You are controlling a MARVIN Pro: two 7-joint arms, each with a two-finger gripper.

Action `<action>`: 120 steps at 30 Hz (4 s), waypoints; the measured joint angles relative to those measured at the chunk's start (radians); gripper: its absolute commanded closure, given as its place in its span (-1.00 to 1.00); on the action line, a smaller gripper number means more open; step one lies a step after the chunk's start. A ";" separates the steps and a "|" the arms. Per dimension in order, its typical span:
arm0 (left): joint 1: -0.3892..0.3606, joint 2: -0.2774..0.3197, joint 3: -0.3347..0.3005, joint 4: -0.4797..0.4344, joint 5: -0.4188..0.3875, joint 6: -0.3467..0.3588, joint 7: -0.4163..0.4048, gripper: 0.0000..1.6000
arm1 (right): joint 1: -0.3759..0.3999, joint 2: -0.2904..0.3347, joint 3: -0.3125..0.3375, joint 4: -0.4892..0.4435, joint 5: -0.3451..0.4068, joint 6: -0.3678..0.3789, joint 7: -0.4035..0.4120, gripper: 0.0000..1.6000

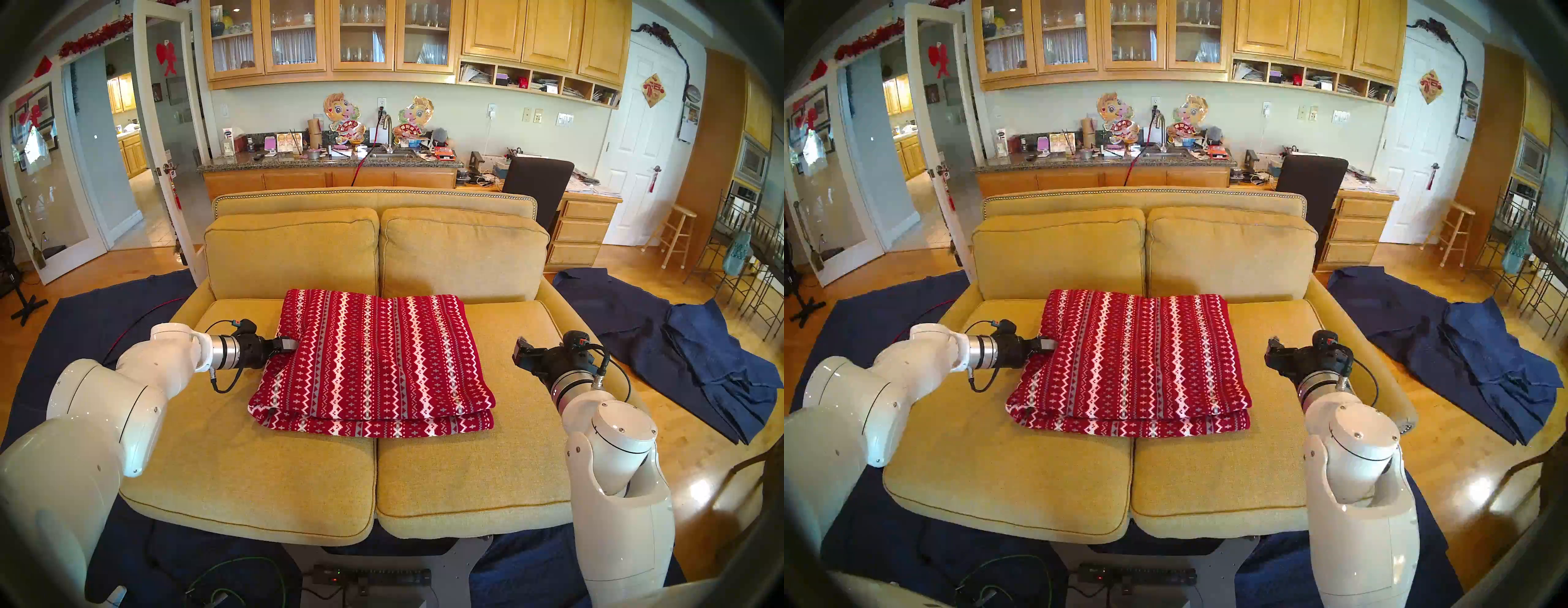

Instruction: Fold the blanket in half twice

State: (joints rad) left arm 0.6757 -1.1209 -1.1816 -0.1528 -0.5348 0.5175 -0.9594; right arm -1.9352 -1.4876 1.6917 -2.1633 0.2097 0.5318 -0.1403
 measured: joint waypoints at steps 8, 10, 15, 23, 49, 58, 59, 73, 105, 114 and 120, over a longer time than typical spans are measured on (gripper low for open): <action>-0.002 -0.003 -0.003 0.007 -0.009 0.014 -0.002 1.00 | 0.000 0.000 0.000 0.000 0.000 0.000 0.000 -1.00; -0.003 -0.005 -0.008 0.010 -0.012 0.019 0.002 1.00 | 0.000 0.000 0.000 0.000 0.000 0.000 0.000 -1.00; -0.006 -0.006 -0.016 0.013 -0.015 0.033 0.011 1.00 | 0.000 0.000 0.000 -0.001 0.000 0.000 0.000 -1.00; -0.018 0.010 -0.021 0.006 -0.014 0.074 -0.001 1.00 | 0.000 0.000 0.000 -0.001 0.000 0.000 0.000 -1.00; -0.039 0.122 -0.024 -0.114 0.012 0.133 -0.116 1.00 | 0.000 0.000 0.000 0.003 0.000 0.000 0.000 -1.00; -0.055 0.163 -0.048 -0.116 0.024 0.136 -0.115 1.00 | 0.000 0.000 0.000 0.004 0.000 0.000 0.000 -1.00; -0.057 0.170 -0.051 -0.116 0.026 0.136 -0.115 1.00 | 0.000 0.000 0.000 0.004 0.000 0.000 0.000 -1.00; -0.077 0.251 -0.076 -0.133 0.059 0.138 -0.114 1.00 | 0.000 0.000 0.000 0.005 0.000 0.000 0.000 -1.00; -0.065 0.236 0.033 -0.502 0.128 0.135 -0.219 1.00 | 0.000 0.001 0.000 0.012 0.000 0.000 0.000 -1.00; -0.045 0.216 0.080 -0.619 0.131 0.135 -0.218 1.00 | 0.000 0.001 0.000 0.016 0.000 0.000 0.000 -1.00; -0.029 0.203 0.112 -0.694 0.131 0.135 -0.218 1.00 | 0.000 0.001 0.000 0.020 0.000 0.000 0.001 -1.00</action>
State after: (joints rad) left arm 0.6471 -0.9176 -1.0694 -0.8471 -0.4037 0.6529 -1.1773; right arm -1.9351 -1.4865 1.6919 -2.1435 0.2097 0.5318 -0.1398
